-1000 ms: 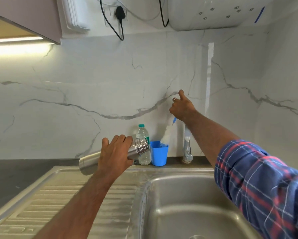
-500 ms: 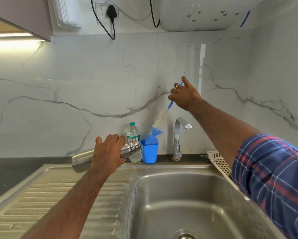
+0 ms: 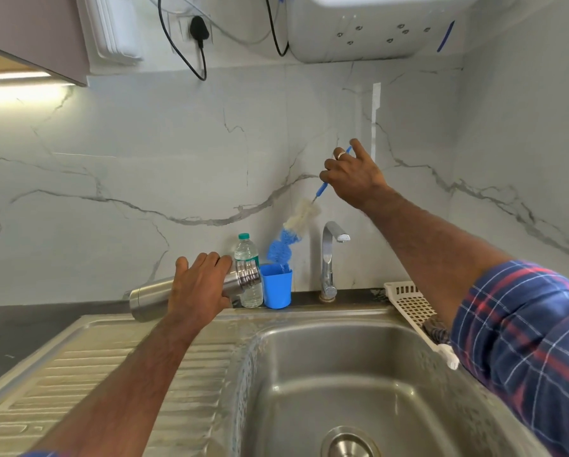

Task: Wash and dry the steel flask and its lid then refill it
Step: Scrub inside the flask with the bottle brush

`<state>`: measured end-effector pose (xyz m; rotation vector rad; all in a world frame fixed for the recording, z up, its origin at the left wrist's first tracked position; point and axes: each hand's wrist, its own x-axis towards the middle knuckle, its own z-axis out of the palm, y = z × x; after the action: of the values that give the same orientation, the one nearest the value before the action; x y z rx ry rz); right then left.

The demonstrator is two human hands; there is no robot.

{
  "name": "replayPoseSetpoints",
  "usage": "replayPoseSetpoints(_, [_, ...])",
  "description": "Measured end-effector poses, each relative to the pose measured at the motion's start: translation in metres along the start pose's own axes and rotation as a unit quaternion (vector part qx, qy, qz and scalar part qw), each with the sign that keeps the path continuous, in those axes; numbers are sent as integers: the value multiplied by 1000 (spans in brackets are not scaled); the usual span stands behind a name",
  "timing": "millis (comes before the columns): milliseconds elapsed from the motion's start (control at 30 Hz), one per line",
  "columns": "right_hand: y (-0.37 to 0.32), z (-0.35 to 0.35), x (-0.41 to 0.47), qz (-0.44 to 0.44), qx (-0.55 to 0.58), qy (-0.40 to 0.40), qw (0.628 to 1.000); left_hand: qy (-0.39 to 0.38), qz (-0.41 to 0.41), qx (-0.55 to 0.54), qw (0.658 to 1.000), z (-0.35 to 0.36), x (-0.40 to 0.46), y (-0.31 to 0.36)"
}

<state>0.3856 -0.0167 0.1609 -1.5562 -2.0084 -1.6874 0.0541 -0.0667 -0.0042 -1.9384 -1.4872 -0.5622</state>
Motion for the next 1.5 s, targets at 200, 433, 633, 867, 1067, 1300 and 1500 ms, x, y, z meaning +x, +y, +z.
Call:
replayPoseSetpoints(200, [-5, -5, -3, -8, -3, -11, 1000, -5, -4, 1, 1000, -4, -2, -1])
replayPoseSetpoints(433, [-9, -4, -9, 12, -3, -32, 999, 2, -3, -5, 1000, -6, -2, -3])
replayPoseSetpoints(633, [0, -6, -30, 88, 62, -66, 992, 18, -8, -30, 999, -6, -5, -1])
replayPoseSetpoints(867, [32, -25, -110, 210, 184, 23, 960, 29, -11, -69, 997, -16, -14, 19])
replayPoseSetpoints(1067, [21, -56, -194, 267, 283, 18, 921, 10, -39, -85, 996, -30, -36, 23])
replayPoseSetpoints(1300, [-45, -60, -262, 285, 366, -1, 886, -15, -55, -74, 996, -38, -65, 7])
replayPoseSetpoints(1500, [-79, -52, -271, 283, 431, -19, 856, -27, -41, -75, 996, -31, -79, -10])
